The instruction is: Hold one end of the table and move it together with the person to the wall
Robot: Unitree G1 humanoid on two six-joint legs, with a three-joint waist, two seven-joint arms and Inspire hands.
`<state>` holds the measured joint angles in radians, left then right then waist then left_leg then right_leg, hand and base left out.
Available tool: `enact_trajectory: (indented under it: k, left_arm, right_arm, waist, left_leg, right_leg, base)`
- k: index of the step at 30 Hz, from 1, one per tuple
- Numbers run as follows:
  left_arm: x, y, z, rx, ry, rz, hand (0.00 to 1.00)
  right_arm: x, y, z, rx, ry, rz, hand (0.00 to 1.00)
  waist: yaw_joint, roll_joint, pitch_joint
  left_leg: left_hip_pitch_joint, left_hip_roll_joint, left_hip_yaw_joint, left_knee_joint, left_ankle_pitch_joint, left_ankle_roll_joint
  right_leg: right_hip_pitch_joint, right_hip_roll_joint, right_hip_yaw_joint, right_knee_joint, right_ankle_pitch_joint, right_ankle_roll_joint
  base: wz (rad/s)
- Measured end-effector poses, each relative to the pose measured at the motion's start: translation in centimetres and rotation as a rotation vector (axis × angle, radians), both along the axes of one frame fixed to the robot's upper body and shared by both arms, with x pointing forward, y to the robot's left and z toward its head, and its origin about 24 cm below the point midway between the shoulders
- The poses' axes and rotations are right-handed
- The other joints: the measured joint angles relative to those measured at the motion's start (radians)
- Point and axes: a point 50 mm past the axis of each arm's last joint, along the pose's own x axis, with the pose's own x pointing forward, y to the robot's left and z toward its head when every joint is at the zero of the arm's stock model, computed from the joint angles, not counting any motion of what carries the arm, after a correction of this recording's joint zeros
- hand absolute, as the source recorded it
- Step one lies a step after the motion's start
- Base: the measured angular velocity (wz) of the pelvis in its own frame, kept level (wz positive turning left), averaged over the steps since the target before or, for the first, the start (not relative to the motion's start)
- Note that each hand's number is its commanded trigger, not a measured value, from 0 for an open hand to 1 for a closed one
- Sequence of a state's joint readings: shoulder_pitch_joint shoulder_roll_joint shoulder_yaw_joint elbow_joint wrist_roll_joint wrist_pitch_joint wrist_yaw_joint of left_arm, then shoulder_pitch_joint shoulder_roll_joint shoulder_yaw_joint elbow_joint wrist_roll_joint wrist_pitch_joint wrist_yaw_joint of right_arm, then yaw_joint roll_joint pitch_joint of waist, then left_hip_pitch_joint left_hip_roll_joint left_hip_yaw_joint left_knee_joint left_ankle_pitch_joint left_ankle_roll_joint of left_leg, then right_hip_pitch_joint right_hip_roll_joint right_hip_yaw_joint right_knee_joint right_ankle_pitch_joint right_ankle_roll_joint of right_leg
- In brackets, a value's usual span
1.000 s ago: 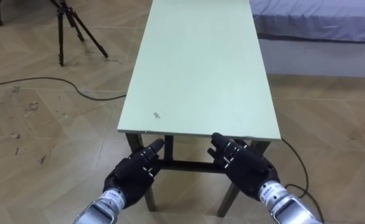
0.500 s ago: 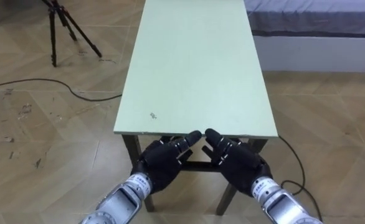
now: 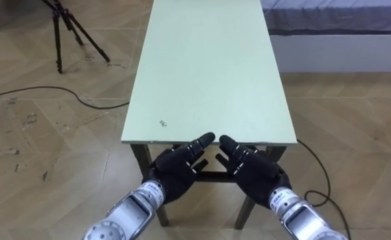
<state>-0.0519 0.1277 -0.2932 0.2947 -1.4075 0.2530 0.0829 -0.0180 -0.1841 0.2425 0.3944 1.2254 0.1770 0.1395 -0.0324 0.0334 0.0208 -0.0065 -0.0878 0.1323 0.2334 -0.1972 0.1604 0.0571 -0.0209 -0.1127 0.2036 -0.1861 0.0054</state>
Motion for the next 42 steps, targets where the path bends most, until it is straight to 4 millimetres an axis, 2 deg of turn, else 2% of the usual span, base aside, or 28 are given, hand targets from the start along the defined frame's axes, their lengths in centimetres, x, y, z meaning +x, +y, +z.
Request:
enact_trajectory:
  k: [4,12,23,27,42]
  left_arm:
    - [0.1,0.3,0.1,-0.042,0.035,0.042,0.00]
    - [0.6,2.2,0.0,-0.085,0.097,0.160,0.00]
    - [1.1,3.7,0.0,-0.105,0.116,0.307,0.00]
    - [1.1,3.6,0.1,-0.153,0.124,0.334,0.00]
    - [1.3,3.5,0.1,-0.199,0.141,0.371,0.00]
  right_arm:
    - [0.0,0.3,0.0,0.063,0.026,-0.038,0.00]
    - [0.1,0.7,0.0,0.188,0.090,-0.129,0.00]
    - [1.1,-0.1,0.5,0.286,0.142,-0.305,0.00]
    - [1.3,-0.5,0.6,0.337,0.140,-0.379,0.00]
    - [1.3,-0.5,0.6,0.360,0.156,-0.395,0.00]
  waist:
    - [0.003,0.000,0.0002]
    - [0.011,0.000,0.0006]
    - [0.008,0.000,0.0006]
    - [0.008,0.000,0.0012]
    - [0.006,-0.005,0.0038]
  left_leg:
    - [0.004,0.002,0.000,0.000,0.000,-0.001]
    - [0.026,0.003,0.006,-0.012,0.002,-0.003]
    - [0.026,0.003,0.002,-0.012,0.002,-0.003]
    - [0.026,0.003,-0.002,-0.013,0.001,-0.003]
    - [0.036,0.003,0.002,-0.021,0.001,-0.003]
  right_leg:
    - [0.006,0.002,0.000,0.000,0.001,-0.002]
    - [0.018,0.003,0.000,0.001,0.001,-0.002]
    - [0.020,0.003,-0.003,0.000,0.001,-0.002]
    - [0.021,0.003,-0.013,0.000,0.001,-0.002]
    - [0.025,0.003,-0.004,0.000,0.002,-0.002]
  base:
    - [-0.01]
    - [-0.02]
    - [0.00]
    - [0.02]
    - [0.00]
